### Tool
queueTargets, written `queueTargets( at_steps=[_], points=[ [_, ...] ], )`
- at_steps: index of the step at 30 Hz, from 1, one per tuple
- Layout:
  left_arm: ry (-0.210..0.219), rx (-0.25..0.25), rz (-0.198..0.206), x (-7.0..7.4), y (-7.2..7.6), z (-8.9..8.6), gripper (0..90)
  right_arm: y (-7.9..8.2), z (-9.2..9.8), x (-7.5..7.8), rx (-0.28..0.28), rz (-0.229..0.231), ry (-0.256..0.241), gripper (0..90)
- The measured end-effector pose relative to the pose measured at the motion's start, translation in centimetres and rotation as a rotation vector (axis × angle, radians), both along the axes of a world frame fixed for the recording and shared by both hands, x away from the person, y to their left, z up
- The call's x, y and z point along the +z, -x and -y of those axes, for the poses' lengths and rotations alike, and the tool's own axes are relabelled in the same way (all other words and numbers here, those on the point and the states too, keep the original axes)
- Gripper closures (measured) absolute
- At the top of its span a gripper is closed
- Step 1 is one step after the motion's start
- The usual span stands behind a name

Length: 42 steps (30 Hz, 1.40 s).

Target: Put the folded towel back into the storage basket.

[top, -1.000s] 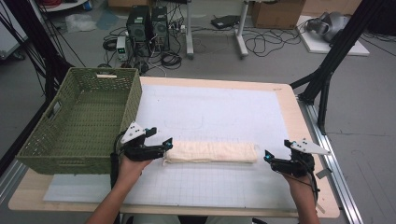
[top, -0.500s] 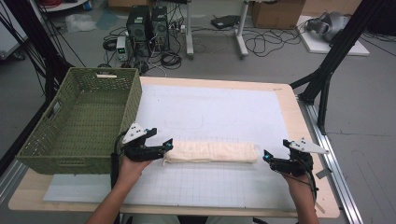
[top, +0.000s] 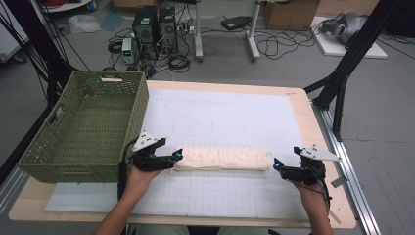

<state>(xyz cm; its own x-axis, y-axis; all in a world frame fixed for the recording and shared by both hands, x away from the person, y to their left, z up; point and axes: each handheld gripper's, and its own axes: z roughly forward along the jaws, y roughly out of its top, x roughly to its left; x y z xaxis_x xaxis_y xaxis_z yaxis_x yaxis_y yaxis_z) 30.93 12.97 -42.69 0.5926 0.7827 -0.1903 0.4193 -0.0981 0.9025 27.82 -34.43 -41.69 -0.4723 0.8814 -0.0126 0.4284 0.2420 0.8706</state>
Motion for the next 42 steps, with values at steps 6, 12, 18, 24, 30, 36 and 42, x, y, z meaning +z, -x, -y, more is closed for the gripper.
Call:
queueTargets(
  at_steps=[6, 12, 18, 24, 30, 36, 42],
  points=[
    [-0.04, 0.014, -0.049, -0.6, -0.2, 0.3, 21.1, -0.1, -0.1, -0.1, 0.012, -0.006, 0.009, 11.6],
    [-0.085, 0.017, -0.105, -1.2, -0.4, 0.5, 24.2, -0.1, 0.0, -0.3, 0.013, -0.019, 0.014, 11.6],
    [-0.123, -0.011, -0.14, -1.7, -0.2, 1.1, 27.8, -0.1, -0.2, -0.4, 0.02, -0.025, 0.017, 11.6],
    [-0.172, -0.037, -0.16, -2.2, 0.0, 1.8, 32.0, -0.2, -0.2, -0.5, 0.025, -0.031, 0.021, 11.6],
    [-0.231, -0.055, -0.142, -2.4, 0.3, 2.7, 36.1, -0.2, -0.3, -0.6, 0.029, -0.032, 0.028, 11.6],
    [-0.238, -0.073, -0.137, -2.4, 0.4, 2.7, 43.5, -0.2, -0.5, -0.7, 0.034, -0.03, 0.036, 11.7],
    [-0.227, -0.108, -0.128, -2.4, 0.6, 2.9, 59.8, -0.3, -0.6, -0.8, 0.048, -0.044, 0.019, 12.1]
  ],
)
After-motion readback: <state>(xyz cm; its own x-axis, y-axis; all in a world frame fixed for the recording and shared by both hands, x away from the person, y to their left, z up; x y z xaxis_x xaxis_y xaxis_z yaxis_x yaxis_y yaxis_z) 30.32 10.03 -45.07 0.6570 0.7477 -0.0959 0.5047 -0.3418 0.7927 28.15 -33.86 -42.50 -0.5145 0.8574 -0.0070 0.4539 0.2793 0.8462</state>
